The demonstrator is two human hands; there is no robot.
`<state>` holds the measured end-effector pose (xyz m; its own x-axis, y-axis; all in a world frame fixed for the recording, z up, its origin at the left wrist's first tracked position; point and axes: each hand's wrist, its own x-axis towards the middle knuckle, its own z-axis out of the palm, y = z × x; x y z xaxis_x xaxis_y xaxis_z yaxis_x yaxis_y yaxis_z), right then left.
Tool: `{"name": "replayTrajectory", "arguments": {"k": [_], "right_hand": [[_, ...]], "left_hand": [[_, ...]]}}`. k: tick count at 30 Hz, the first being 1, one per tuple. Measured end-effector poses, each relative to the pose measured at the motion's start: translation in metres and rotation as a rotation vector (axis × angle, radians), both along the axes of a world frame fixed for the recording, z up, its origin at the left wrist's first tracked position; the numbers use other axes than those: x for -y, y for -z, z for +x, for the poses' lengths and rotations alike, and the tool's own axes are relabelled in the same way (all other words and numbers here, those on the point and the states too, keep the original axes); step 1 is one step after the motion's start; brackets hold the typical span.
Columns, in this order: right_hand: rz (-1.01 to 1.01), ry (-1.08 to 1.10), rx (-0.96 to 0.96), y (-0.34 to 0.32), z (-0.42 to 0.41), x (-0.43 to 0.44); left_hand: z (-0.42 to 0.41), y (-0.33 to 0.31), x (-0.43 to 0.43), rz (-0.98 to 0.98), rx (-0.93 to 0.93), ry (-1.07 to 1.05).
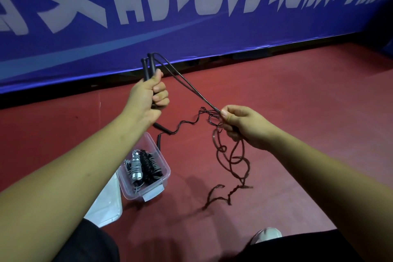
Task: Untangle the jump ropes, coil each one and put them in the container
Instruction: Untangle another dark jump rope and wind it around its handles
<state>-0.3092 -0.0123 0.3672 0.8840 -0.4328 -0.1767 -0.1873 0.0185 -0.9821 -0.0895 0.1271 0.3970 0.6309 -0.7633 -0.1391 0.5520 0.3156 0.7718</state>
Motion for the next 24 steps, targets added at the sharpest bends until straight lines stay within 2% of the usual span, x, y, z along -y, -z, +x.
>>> {"name": "replayTrajectory", "arguments": {"k": [5,6,10,14,18,21,24], "right_hand": [[0.124,-0.005,-0.033,0.009,0.005,-0.013],[0.095,0.023,-0.038,0.009,0.004,-0.011],[-0.223,0.066,-0.057,0.002,0.003,-0.009],[-0.282,0.085,-0.007,-0.003,0.003,-0.015],[-0.18,0.039,0.009,-0.005,0.004,-0.017],[0.021,-0.026,0.023,-0.002,0.01,-0.024],[0.229,-0.069,0.043,-0.005,0.018,-0.037]], "left_hand": [[0.009,-0.001,-0.004,-0.027,-0.112,0.079],[0.01,0.0,-0.004,-0.009,-0.113,0.079],[0.014,-0.001,-0.007,0.077,-0.032,0.06],[0.012,-0.008,-0.014,0.07,0.11,0.068],[0.005,-0.012,-0.015,0.058,0.071,0.028],[0.003,-0.013,-0.014,0.083,0.069,0.003],[0.006,-0.011,-0.01,0.08,-0.031,-0.122]]}}
